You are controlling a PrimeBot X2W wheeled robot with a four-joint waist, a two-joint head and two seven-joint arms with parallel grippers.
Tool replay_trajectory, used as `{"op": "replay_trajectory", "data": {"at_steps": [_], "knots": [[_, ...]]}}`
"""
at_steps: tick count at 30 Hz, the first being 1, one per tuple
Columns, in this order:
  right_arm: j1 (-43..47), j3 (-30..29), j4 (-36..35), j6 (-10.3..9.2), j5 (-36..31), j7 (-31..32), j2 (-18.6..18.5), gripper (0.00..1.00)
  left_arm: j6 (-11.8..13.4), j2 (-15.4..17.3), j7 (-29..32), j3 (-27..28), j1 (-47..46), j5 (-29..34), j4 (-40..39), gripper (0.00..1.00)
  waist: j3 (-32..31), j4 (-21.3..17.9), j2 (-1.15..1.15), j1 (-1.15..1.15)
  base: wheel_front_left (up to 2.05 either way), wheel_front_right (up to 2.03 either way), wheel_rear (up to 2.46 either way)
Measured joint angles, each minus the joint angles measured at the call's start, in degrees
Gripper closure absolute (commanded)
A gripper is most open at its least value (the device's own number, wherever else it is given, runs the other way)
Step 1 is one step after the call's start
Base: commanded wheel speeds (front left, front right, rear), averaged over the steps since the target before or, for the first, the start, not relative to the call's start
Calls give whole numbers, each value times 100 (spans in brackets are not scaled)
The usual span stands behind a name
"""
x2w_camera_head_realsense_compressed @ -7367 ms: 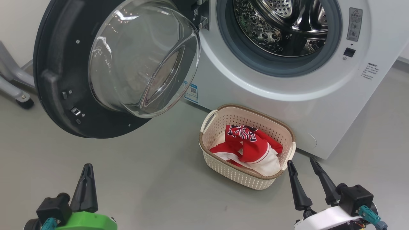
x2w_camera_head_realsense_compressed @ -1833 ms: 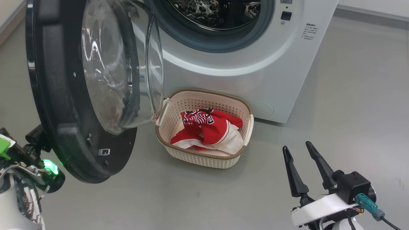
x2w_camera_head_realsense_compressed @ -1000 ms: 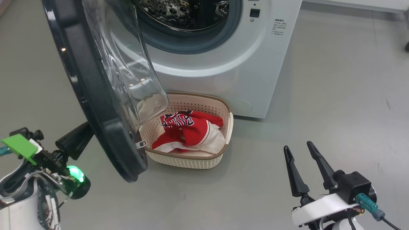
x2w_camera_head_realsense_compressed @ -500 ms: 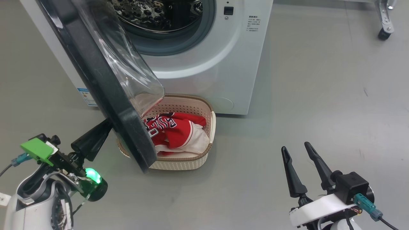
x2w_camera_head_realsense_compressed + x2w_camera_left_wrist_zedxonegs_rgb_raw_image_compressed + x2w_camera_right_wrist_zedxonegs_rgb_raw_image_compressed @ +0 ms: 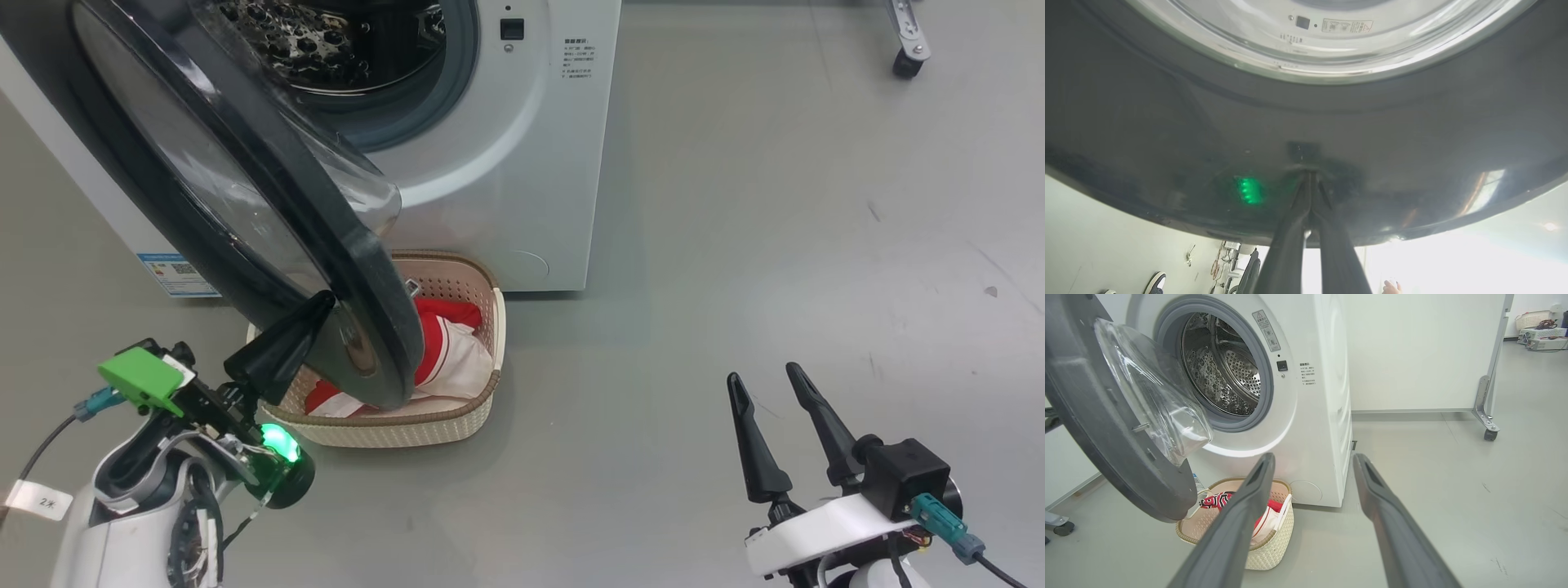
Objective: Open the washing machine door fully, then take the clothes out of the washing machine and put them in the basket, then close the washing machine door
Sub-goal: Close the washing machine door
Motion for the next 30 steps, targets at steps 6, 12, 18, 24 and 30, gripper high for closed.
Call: {"op": "replay_trajectory", "data": {"at_steps": [6, 12, 18, 24, 30], "knots": [[2, -87, -1, -2, 12, -16, 0, 0, -76, -8, -146, -335, 13, -66, -13, 100, -22, -11, 0, 0, 0, 0, 0], [24, -127, 13, -48, 13, -18, -1, 0, -194, -10, -311, -559, 177, -91, -3, 100, -122, 64, 0, 0, 0, 0, 0], [130, -154, 70, -48, 56, -18, -2, 0, -344, -10, -499, -650, 452, -86, 43, 100, -298, 139, 0, 0, 0, 0, 0], [254, -235, 92, -47, 74, -18, -3, 0, -523, -5, -743, -666, 857, 256, 85, 100, -527, 202, 0, 0, 0, 0, 0], [421, -328, 53, -53, 108, -19, -15, 0, -702, 231, -998, -954, 1056, 1158, -259, 100, -714, 305, 0, 0, 0, 0, 0]]}}
